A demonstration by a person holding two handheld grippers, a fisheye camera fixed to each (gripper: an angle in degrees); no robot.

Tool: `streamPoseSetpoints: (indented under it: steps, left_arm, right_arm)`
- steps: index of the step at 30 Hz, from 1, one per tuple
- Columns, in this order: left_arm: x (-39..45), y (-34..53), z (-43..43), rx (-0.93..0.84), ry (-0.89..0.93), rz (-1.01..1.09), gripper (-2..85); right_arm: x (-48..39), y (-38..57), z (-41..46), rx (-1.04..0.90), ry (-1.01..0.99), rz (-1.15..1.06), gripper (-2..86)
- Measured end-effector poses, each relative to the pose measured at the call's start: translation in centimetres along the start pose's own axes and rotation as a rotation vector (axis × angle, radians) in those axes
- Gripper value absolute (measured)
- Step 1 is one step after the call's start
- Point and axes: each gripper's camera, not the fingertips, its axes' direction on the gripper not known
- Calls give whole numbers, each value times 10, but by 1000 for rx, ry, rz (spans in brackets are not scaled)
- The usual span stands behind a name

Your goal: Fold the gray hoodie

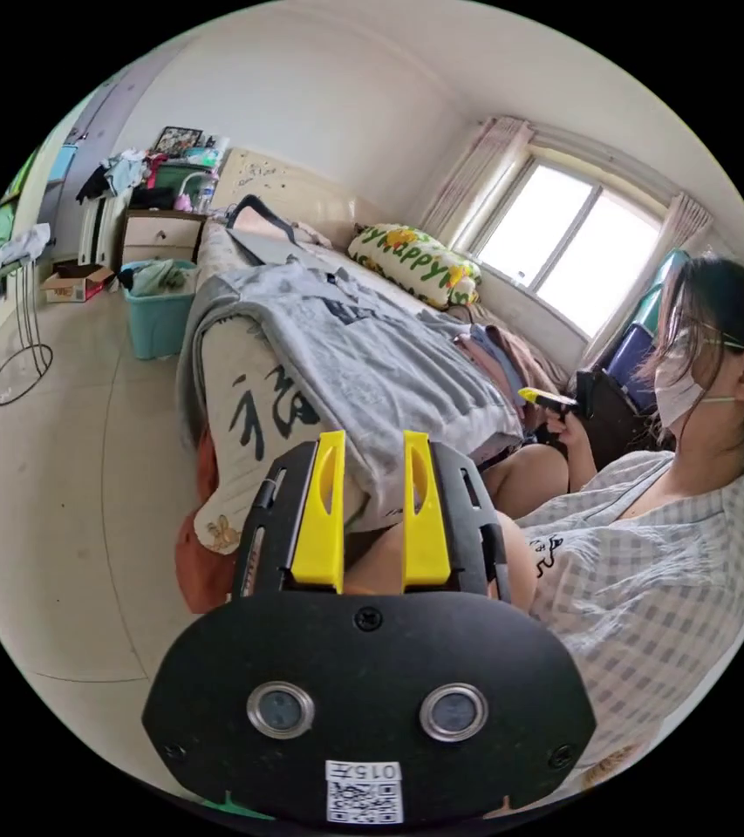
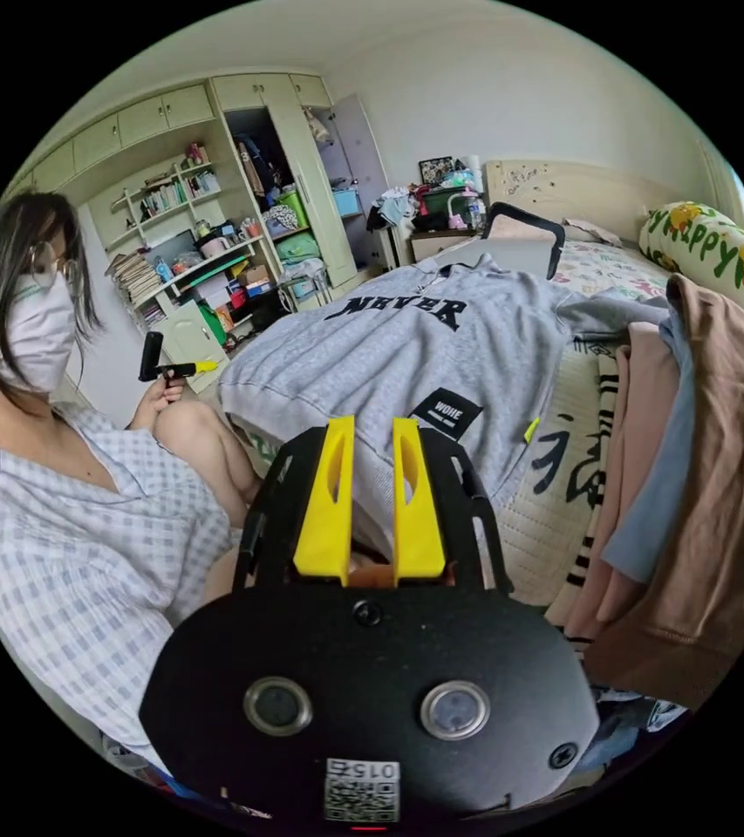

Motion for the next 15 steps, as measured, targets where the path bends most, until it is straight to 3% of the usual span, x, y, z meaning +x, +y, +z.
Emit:
streamPoseSetpoints:
  steps: [6, 8, 12, 15]
  left_arm:
    - [138, -43, 5, -2, -49, 397, 98]
    - [179, -55, 35, -105, -58, 524, 95]
    - [247, -50, 139, -482, -147, 731, 94]
    - [260, -26, 205, -663, -262, 791, 93]
  right_arm:
    - [-101, -7, 30, -162, 165, -314, 101]
    - [-122, -4, 52, -255, 192, -395, 107]
    - [-157, 26, 107, -487, 344, -552, 116]
    - [-174, 53, 120, -475, 496, -640, 90]
